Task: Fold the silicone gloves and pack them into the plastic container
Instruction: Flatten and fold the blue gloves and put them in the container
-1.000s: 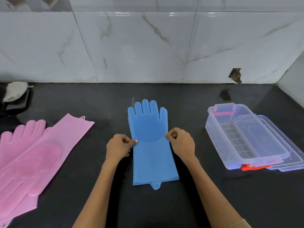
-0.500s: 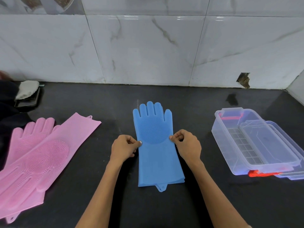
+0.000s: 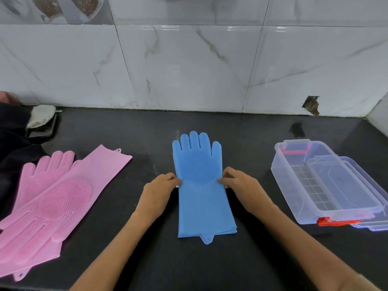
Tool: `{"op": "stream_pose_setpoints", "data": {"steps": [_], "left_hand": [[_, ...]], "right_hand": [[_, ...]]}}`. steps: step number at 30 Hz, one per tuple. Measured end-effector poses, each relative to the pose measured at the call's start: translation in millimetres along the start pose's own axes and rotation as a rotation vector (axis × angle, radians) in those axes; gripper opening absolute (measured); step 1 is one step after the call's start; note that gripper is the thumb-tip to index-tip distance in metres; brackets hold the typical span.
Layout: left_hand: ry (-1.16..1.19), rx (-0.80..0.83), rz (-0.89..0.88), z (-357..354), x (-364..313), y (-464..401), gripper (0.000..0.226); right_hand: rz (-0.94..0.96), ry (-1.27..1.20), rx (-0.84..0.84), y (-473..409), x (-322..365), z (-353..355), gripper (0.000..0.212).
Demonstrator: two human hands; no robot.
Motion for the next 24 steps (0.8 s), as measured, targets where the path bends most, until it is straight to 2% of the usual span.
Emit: {"op": "stream_pose_setpoints", "data": {"steps": [3, 8, 12, 24], "left_hand": [[-0.126, 0.083, -0.118, -4.5, -1.5, 0.0, 0.052], [-0.326, 0.130, -0.322, -2.7, -7.6, -10.4, 0.052], [-0.369, 0.212, -0.433, -10.2, -5.5, -15.2, 0.056], [-0.601, 0.268, -0.603, -36.4, -5.8, -8.7, 0.061]], "right_hand": [[0.106, 0.118, 0.065, 2.7, 4.0, -2.0, 0.048], [0.269, 0.163, 0.051, 3.3, 20.4, 4.3, 0.047], [0.224, 0.035, 0.098, 1.9, 15.5, 3.9, 0.049], [0.224, -0.012, 0.128, -3.0, 9.2, 3.5, 0.034]]}}
Point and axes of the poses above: each hand's wrist, its own y-axis away from the middle knuckle, its own z-axis out of the back of the hand, x = y × z, the point moved 8 cm from there along -y, towards the middle knuckle, and after that the axes turned 7 degrees about -y, right-handed, at the moved point
